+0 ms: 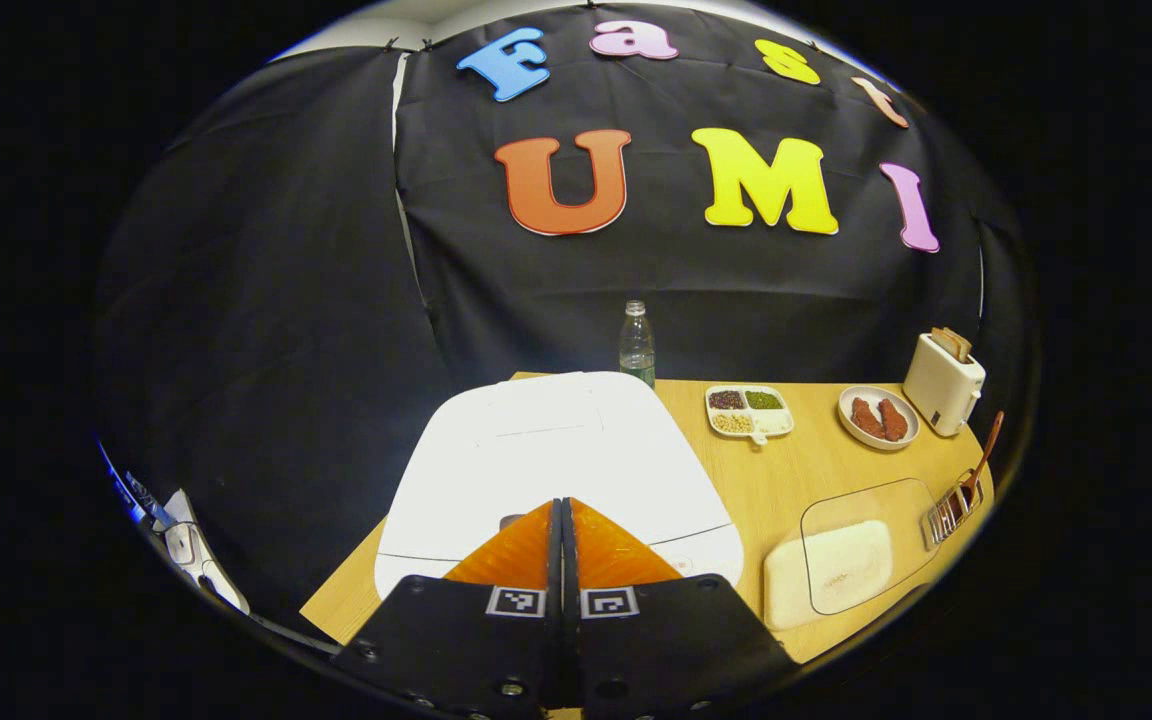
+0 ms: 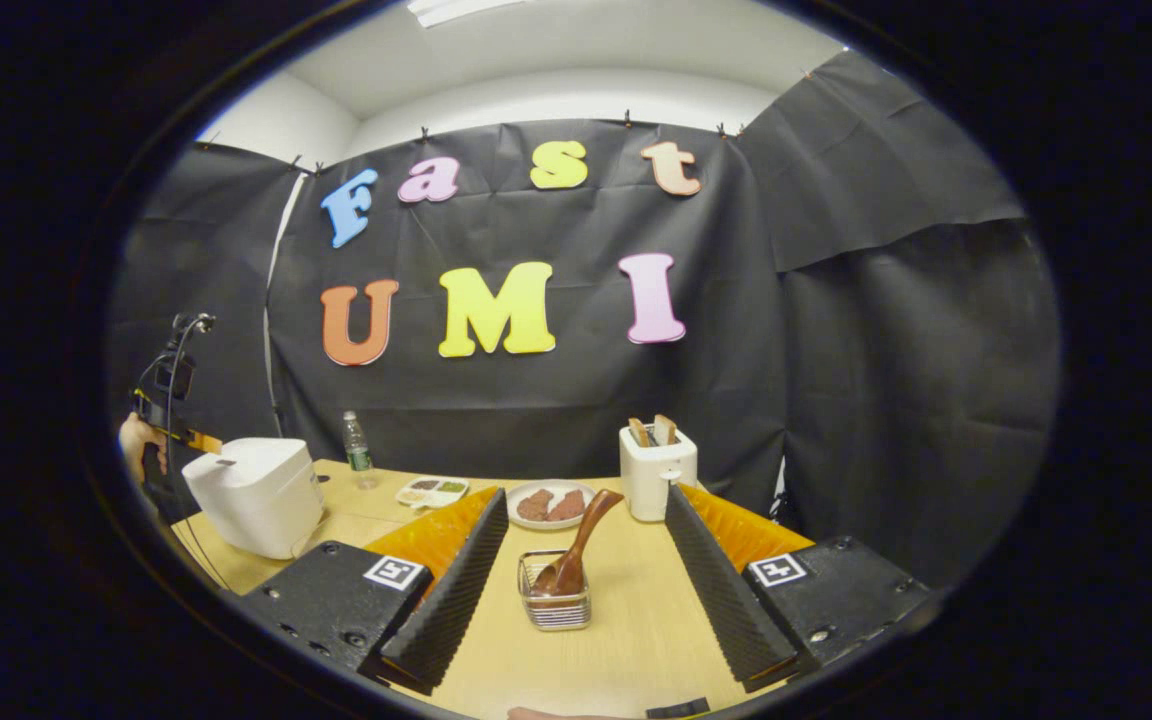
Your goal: Close the left gripper, press the button to open the rice cooker; take a wooden spoon from the chopstick holder with the right hand, scoop a spoonful of rice and pour it into the rice cooker, then put the wooden spoon back into the chopstick holder.
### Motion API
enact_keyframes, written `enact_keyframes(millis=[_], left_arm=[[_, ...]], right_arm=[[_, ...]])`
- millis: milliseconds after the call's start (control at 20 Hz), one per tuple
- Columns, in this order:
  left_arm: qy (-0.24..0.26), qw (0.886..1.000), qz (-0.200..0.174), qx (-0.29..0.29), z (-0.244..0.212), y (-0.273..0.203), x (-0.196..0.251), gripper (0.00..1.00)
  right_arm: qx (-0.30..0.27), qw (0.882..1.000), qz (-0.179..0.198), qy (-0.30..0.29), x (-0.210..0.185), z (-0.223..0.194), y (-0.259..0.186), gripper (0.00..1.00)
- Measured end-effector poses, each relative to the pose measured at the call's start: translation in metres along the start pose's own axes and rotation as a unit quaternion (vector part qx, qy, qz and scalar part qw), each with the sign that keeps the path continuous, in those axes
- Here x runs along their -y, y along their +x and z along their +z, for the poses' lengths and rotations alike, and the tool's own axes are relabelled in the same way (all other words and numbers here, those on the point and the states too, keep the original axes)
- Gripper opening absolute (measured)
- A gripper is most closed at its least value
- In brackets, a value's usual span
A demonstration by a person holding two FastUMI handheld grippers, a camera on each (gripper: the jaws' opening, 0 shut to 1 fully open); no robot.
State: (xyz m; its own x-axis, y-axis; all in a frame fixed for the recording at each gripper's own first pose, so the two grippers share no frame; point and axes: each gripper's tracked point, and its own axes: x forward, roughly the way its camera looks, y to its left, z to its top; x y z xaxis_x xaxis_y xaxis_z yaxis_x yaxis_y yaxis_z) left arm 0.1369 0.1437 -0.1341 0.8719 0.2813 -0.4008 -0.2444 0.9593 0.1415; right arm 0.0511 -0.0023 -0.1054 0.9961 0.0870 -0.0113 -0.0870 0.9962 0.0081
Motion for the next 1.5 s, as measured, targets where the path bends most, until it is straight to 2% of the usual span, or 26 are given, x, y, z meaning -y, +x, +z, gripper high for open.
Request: enact_keyframes(millis=[300,850,900,950,1000,1100,1400,1450,1500], left_arm=[[-0.036,0.999,0.001,-0.023,-0.014,0.015,-0.004,0.00],[-0.051,0.998,0.001,-0.046,-0.025,0.021,-0.003,0.00],[-0.054,0.998,0.000,-0.043,-0.023,0.020,-0.003,0.00],[-0.057,0.998,0.000,-0.040,-0.021,0.019,-0.004,0.00],[-0.061,0.997,0.001,-0.038,-0.019,0.018,-0.005,0.00],[-0.064,0.998,0.004,-0.025,-0.012,0.016,-0.006,0.00],[-0.070,0.995,0.027,0.063,0.048,-0.014,-0.018,0.00],[-0.074,0.995,0.029,0.064,0.051,-0.024,-0.018,0.01],[-0.075,0.995,0.023,0.064,0.053,-0.034,-0.016,0.25]], right_arm=[[-0.009,1.000,-0.003,0.010,0.010,-0.011,0.008,1.00],[-0.004,1.000,-0.003,0.003,0.008,-0.008,-0.003,1.00],[-0.003,1.000,-0.004,0.002,0.010,-0.007,-0.006,1.00],[-0.002,1.000,-0.007,0.001,0.012,-0.007,-0.008,0.96],[-0.001,1.000,-0.010,-0.001,0.015,-0.006,-0.010,1.00],[0.001,1.000,-0.015,-0.003,0.019,-0.005,-0.013,1.00],[0.003,1.000,-0.024,-0.002,0.027,-0.001,-0.018,1.00],[0.004,1.000,-0.025,0.000,0.028,-0.001,-0.019,1.00],[0.005,1.000,-0.027,0.001,0.029,-0.001,-0.018,1.00]])
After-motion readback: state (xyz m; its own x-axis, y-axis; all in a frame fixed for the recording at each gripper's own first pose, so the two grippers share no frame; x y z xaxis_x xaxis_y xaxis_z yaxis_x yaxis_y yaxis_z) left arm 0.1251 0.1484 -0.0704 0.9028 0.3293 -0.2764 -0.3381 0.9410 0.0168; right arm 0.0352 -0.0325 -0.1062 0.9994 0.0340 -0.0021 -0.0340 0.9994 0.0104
